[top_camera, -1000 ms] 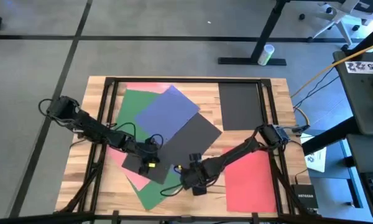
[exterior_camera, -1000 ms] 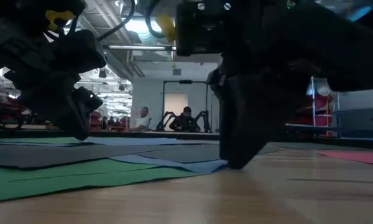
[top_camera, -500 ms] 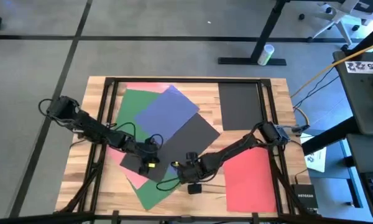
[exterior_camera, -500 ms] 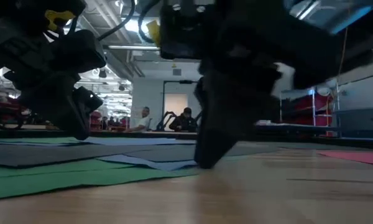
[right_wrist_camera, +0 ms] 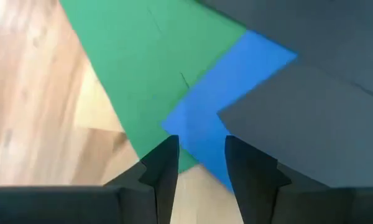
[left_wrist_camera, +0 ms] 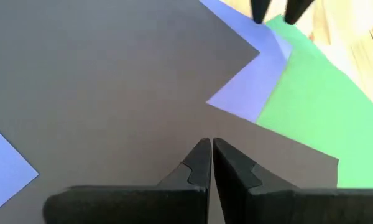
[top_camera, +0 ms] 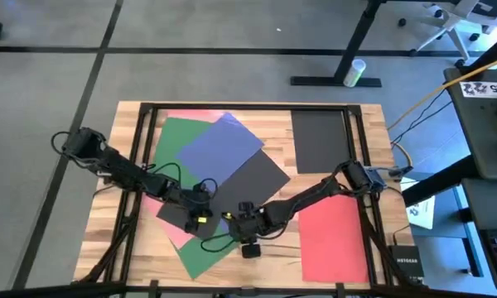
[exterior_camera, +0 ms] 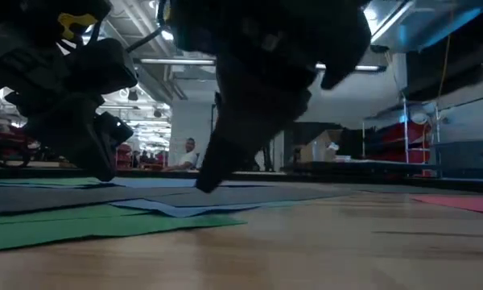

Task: Organize paper
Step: Stack the black paper on top of the other black paper on the table

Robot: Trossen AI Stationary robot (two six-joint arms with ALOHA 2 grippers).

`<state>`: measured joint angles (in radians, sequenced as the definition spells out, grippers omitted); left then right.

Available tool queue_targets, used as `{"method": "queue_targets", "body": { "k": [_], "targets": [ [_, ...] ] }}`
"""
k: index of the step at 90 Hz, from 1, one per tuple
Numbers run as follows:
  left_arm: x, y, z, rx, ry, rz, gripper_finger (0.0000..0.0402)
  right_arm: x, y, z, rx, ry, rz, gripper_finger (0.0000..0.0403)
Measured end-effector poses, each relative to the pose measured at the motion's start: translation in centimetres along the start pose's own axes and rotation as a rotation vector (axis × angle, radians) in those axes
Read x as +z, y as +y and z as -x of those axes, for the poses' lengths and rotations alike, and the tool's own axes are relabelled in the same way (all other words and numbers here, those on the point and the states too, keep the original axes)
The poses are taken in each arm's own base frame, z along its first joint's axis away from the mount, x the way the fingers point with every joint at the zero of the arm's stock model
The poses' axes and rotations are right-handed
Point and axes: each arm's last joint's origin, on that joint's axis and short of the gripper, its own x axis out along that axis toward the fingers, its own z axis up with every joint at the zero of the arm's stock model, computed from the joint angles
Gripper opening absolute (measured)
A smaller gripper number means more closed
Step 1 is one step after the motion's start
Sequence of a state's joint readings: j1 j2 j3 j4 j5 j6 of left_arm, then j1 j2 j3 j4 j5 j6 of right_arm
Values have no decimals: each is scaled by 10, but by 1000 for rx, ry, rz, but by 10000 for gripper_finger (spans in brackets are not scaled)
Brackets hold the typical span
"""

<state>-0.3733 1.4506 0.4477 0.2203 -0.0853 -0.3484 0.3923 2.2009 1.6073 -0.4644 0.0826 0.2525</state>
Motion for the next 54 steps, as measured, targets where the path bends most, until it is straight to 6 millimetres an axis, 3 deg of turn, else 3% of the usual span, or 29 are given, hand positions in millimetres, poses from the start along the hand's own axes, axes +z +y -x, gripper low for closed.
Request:
{"method": "queue_targets", "body": {
  "k": [37, 54],
  "targets": [
    [-9, 3, -15, 26, 45, 1, 0, 0, 5, 1, -121, -33, 141, 122],
    [-7, 1, -23, 11, 8, -8, 0, -2, 7, -15, -108, -44, 200, 122]
  ]
}}
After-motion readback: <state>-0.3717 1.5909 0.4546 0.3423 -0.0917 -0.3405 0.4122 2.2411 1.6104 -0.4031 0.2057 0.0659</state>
